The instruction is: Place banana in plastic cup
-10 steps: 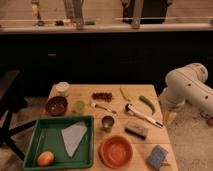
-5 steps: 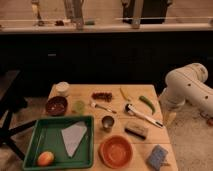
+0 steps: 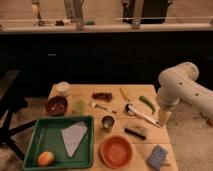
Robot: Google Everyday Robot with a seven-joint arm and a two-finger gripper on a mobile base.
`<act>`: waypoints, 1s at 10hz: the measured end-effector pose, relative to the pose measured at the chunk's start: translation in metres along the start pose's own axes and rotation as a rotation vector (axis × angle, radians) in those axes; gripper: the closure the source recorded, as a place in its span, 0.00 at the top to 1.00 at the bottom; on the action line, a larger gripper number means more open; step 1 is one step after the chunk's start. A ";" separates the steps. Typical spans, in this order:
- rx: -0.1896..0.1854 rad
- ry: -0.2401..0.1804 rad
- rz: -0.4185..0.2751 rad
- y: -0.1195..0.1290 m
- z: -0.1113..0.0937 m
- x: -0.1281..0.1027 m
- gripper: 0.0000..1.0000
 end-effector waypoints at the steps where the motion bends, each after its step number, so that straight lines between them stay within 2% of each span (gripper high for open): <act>1: -0.012 0.003 0.013 -0.003 0.004 -0.008 0.80; 3: -0.024 -0.005 0.046 -0.012 0.009 -0.026 0.80; 4: -0.020 -0.026 0.097 -0.023 0.014 -0.040 0.80; 6: 0.003 -0.078 0.270 -0.037 0.022 -0.045 0.80; 8: 0.045 -0.139 0.480 -0.051 0.036 -0.049 0.80; 10: 0.062 -0.173 0.571 -0.060 0.042 -0.053 0.80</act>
